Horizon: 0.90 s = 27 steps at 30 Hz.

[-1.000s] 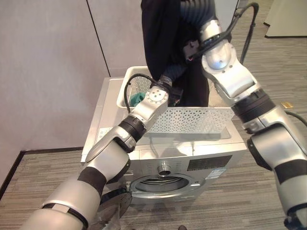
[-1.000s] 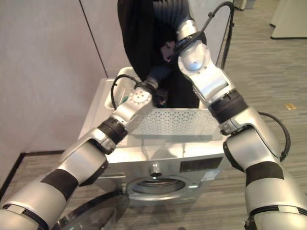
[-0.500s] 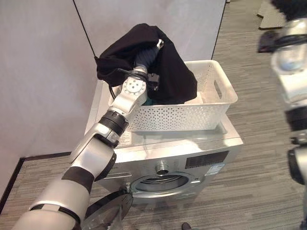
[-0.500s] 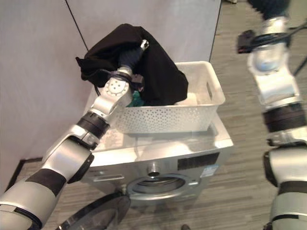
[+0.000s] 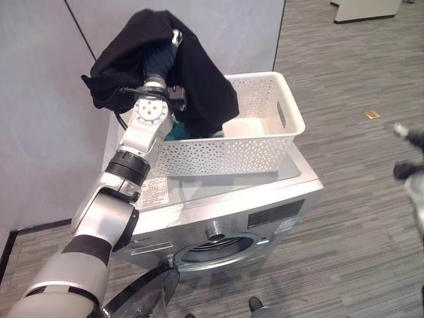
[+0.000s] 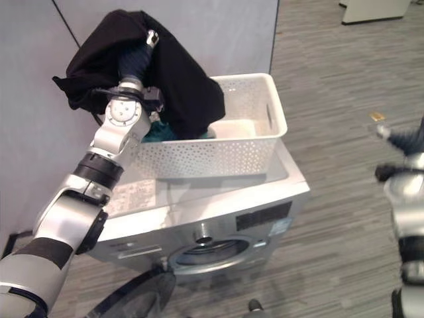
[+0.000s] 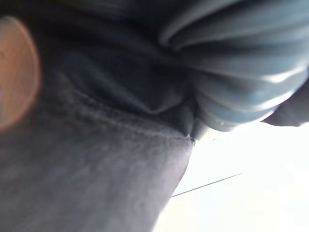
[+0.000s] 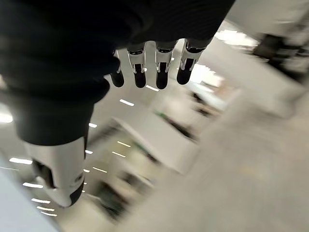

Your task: Grab the laundry basket,head to the washer,open it,put in the laundry and shut it.

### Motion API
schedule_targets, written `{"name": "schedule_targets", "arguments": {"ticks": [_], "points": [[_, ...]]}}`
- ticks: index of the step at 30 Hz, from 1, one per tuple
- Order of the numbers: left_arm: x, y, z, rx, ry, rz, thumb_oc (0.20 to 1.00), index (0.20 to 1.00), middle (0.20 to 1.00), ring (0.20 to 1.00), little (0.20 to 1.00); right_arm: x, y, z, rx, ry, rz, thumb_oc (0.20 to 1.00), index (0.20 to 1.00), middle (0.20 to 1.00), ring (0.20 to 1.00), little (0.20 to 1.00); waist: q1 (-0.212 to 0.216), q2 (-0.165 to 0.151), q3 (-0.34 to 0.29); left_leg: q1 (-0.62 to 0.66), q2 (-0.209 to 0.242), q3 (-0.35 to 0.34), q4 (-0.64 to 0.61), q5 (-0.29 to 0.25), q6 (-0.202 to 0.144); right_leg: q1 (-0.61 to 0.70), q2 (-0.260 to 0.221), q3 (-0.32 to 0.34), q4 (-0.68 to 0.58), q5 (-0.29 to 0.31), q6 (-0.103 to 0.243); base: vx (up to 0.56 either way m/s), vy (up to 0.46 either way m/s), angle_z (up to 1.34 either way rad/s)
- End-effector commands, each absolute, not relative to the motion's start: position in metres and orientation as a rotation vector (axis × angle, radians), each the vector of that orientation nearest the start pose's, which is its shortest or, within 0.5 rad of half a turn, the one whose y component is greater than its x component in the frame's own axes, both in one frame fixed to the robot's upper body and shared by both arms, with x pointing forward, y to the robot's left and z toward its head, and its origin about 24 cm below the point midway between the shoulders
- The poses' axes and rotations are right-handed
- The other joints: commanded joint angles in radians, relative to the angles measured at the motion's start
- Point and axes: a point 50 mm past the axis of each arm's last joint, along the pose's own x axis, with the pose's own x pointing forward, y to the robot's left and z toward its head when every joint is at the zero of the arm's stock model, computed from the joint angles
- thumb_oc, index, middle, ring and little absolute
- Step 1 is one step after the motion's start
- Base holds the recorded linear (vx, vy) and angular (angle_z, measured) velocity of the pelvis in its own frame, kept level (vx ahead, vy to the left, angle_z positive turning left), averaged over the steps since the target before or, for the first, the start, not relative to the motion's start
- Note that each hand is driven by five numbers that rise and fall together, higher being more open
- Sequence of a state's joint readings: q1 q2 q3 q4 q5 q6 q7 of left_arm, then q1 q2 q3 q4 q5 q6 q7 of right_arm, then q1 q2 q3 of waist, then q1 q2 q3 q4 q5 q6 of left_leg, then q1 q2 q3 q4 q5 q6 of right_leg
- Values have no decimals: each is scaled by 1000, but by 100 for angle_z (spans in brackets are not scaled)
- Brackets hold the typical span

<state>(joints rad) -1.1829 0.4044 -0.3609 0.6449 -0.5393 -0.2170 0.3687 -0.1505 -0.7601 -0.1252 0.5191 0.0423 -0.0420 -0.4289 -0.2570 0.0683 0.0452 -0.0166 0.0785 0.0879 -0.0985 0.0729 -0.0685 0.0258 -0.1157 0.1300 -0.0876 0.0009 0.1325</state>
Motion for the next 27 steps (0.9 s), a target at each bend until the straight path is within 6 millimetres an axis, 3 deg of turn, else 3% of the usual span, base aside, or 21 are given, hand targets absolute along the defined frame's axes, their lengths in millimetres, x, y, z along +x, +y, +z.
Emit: {"name": "schedule_targets", "arguments": {"ticks": [1, 4, 5, 6, 7, 8, 10, 11, 13, 16, 17, 18, 20, 21, 23, 24, 27], "points": [[362, 122, 385, -106, -959, 32, 200, 200, 200, 200, 200, 219, -397, 55, -669, 240, -786, 1000, 1000, 1000, 1000, 1000, 48, -4, -33, 134, 29, -21, 11, -137, -16, -11, -20, -80, 32, 3, 28, 9, -70, 11], [351, 119, 389, -141, -1021, 3, 200, 200, 200, 200, 200, 186, -386, -5, -547, 466, -746, 1000, 1000, 1000, 1000, 1000, 58, -8, -37, 138, 31, -33, 11, -145, -18, 4, -20, -96, 27, -9, 27, 28, -45, 26], [351, 119, 389, -139, -1020, 3, 200, 200, 200, 200, 200, 186, -386, -6, -544, 466, -744, 1000, 1000, 1000, 1000, 1000, 57, -10, -37, 138, 31, -34, 11, -145, -18, 5, -20, -97, 26, -9, 27, 9, -47, 19], [344, 121, 396, -137, -1065, 2, 200, 200, 200, 200, 200, 172, -372, -38, -482, 595, -687, 1000, 1000, 1000, 1000, 1000, 63, -12, -37, 137, 30, -39, 11, -142, -20, 10, -20, -103, 25, -9, 26, 4, -26, 5], [344, 121, 396, -137, -1066, 2, 200, 200, 200, 200, 200, 172, -372, -38, -482, 594, -686, 1000, 1000, 1000, 1000, 1000, 62, -12, -37, 137, 30, -39, 11, -141, -20, 11, -20, -103, 24, -9, 26, -1, -44, 4], [337, 125, 405, -128, -1111, 7, 200, 200, 200, 200, 200, 157, -359, -64, -435, 716, -625, 1000, 1000, 1000, 1000, 1000, 74, -13, -37, 135, 31, -43, 11, -138, -23, 13, -20, -107, 23, -9, 25, -2, -30, 8], [331, 129, 412, -106, -1150, 23, 200, 200, 200, 200, 200, 144, -344, -88, -403, 836, -546, 1000, 1000, 1000, 1000, 1000, 87, -15, -38, 134, 31, -47, 11, -134, -25, 17, -19, -114, 23, -9, 24, 3, -33, 12], [331, 130, 412, -104, -1151, 25, 200, 200, 200, 200, 200, 145, -343, -88, -402, 834, -543, 1000, 1000, 1000, 1000, 1000, 84, -16, -38, 134, 31, -47, 11, -134, -25, 17, -19, -114, 22, -9, 24, 4, -21, 9], [324, 142, 416, -60, -1200, 75, 200, 200, 200, 200, 200, 123, -314, -119, -351, 998, -409, 1000, 1000, 1000, 1000, 1000, 108, -16, -39, 133, 31, -56, 11, -131, -28, 23, -18, -125, 19, -9, 22, 4, -12, 3], [323, 154, 413, -21, -1206, 118, 200, 200, 200, 200, 200, 115, -301, -130, -342, 1062, -347, 1000, 1000, 1000, 1000, 1000, 116, -18, -39, 133, 31, -62, 11, -130, -30, 27, -18, -132, 16, -11, 21, 5, -16, 15], [315, 175, 403, 37, -1235, 200, 200, 200, 200, 200, 200, 106, -282, -142, -319, 1122, -260, 1000, 1000, 1000, 1000, 1000, 140, -22, -35, 131, 31, -70, 11, -129, -33, 32, -18, -143, 12, -13, 20, -41, -11, 24], [315, 176, 402, 38, -1235, 203, 200, 200, 200, 200, 200, 107, -282, -142, -321, 1122, -258, 1000, 1000, 1000, 1000, 1000, 138, -23, -35, 125, 30, -70, 11, -118, -33, 25, -19, -143, 15, -5, 19, -38, -20, 9], [307, 197, 381, 107, -1245, 298, 200, 200, 200, 200, 200, 104, -262, -149, -375, 1152, -123, 1000, 1000, 1000, 1000, 1000, 165, -33, -31, 120, 31, -80, 11, -117, -34, 28, -19, -153, 12, -8, 15, -17, -23, 5], [299, 212, 361, 170, -1240, 364, 200, 200, 200, 200, 200, 104, -251, -152, -416, 1151, -35, 1000, 1000, 1000, 1000, 1000, 182, -41, -27, 114, 31, -89, 11, -117, -34, 27, -18, -160, 10, -10, 11, -3, -23, 18], [296, 219, 351, 175, -1227, 394, 200, 200, 200, 200, 200, 103, -248, -153, -431, 1157, -8, 1000, 1000, 1000, 1000, 1000, 185, -41, -29, 113, 31, -92, 11, -118, -34, 28, -18, -163, 10, -12, 10, 1, -21, 10], [287, 228, 333, 238, -1226, 441, 200, 200, 200, 200, 200, 105, -241, -155, -470, 1157, 49, 1000, 1000, 1000, 1000, 1000, 207, -54, -22, 110, 32, -98, 11, -118, -34, 32, -17, -168, 7, -15, 6, -3, -22, 17], [272, 236, 307, 254, -1213, 510, 200, 200, 200, 200, 200, 108, -236, -156, -528, 1154, 106, 1000, 1000, 1000, 1000, 1000, 227, -60, -17, 107, 34, -106, 11, -120, -34, 34, -15, -173, 5, -19, -1, -4, -18, 15]]}}
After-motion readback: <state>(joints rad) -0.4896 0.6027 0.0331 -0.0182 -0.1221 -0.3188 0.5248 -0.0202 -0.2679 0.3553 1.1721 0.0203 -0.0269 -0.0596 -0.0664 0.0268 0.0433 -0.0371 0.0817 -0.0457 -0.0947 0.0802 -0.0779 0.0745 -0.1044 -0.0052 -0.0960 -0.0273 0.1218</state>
